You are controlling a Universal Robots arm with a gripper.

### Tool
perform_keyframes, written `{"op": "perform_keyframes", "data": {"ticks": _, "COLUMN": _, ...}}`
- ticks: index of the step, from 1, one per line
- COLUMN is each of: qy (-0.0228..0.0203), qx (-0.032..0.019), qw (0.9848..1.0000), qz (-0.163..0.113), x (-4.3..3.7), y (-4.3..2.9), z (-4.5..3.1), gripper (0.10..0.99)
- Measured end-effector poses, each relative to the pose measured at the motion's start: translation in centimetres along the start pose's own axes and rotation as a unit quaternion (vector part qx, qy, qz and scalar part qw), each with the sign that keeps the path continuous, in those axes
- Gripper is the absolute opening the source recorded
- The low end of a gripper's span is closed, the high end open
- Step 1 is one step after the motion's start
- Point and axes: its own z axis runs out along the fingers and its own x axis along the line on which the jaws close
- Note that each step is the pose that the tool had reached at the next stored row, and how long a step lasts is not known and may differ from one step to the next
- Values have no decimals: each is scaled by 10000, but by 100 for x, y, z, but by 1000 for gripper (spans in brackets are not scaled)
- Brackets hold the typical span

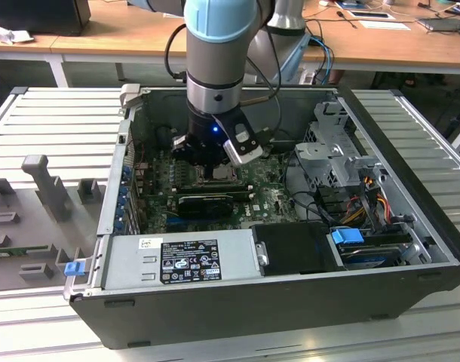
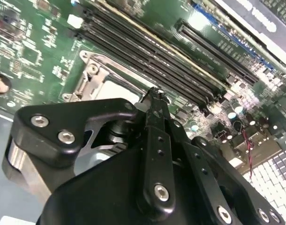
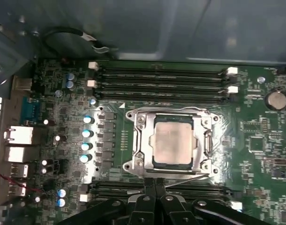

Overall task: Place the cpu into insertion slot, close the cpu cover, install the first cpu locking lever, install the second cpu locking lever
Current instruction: 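Install the second cpu locking lever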

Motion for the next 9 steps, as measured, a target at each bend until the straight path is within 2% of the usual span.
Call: {"op": "perform_keyframes", "data": {"ticks": 9, "qy": 2, "qx": -42, "qw": 10000, "qz": -27, "x": 69, "y": -19, "z": 166, "gripper": 106}}
